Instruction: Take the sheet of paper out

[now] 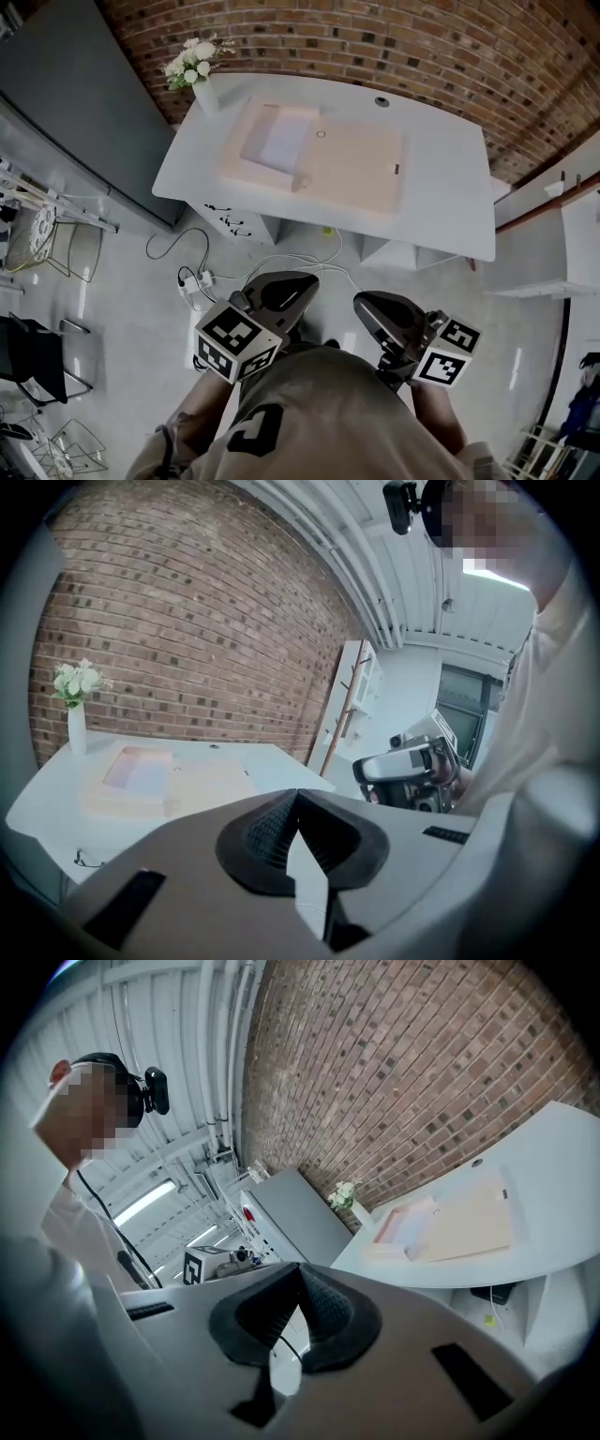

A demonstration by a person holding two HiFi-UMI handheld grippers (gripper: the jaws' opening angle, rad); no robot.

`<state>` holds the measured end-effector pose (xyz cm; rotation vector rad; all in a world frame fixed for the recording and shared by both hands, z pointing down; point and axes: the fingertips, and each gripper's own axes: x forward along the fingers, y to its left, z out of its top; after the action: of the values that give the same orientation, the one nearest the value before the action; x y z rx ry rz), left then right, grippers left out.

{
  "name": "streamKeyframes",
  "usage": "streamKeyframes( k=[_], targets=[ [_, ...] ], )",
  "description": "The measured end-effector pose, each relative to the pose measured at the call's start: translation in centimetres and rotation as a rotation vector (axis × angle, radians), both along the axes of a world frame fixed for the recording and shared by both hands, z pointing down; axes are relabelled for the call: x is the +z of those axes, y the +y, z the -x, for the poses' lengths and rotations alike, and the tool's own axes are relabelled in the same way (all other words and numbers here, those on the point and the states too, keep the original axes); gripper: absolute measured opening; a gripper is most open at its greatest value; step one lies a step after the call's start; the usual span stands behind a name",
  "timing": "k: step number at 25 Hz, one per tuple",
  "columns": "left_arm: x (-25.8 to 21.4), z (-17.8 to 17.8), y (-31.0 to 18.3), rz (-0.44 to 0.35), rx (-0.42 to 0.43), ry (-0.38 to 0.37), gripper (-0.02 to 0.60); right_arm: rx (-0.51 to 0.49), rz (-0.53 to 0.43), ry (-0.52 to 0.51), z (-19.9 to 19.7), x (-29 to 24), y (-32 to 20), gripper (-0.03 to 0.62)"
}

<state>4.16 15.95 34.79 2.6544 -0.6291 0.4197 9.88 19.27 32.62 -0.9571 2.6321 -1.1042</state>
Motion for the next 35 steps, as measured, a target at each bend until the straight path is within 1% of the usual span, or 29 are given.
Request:
streamKeyframes(
  k=[3, 8, 21, 27, 31, 35],
  targets=[
    [0.2, 0.7, -1.2, 0.011, -0.006, 0.008, 0.014, 0.008, 0.006, 0.011, 0.2, 0.0, -1.0, 0.025],
    [0.2, 1.5, -2.3, 0.022, 0.006, 0.029, 0.014, 0.007, 0.022, -0.001, 1.4, -0.1, -2.2, 0.025],
    [-0.1, 8.4, -5.7, 0.014, -0.057, 0.043, 0.014, -0.071, 0.021, 0.018, 8.1, -0.4, -6.3, 0.025],
    [0.0, 12.1, -7.6, 0.010, -0.109, 0.052, 0.014, -0.114, 0.017, 0.023, 11.4, -0.6, -8.4, 0.025],
    [0.3, 13.4, -8.5, 0.014, -0.123, 0.064, 0.014, -0.128, 0.025, 0.037, 12.6, -0.4, -9.3, 0.025],
    [0.6, 13.7, -9.4, 0.018, -0.118, 0.076, 0.014, -0.120, 0.030, 0.049, 12.8, -0.3, -9.9, 0.025]
  ],
)
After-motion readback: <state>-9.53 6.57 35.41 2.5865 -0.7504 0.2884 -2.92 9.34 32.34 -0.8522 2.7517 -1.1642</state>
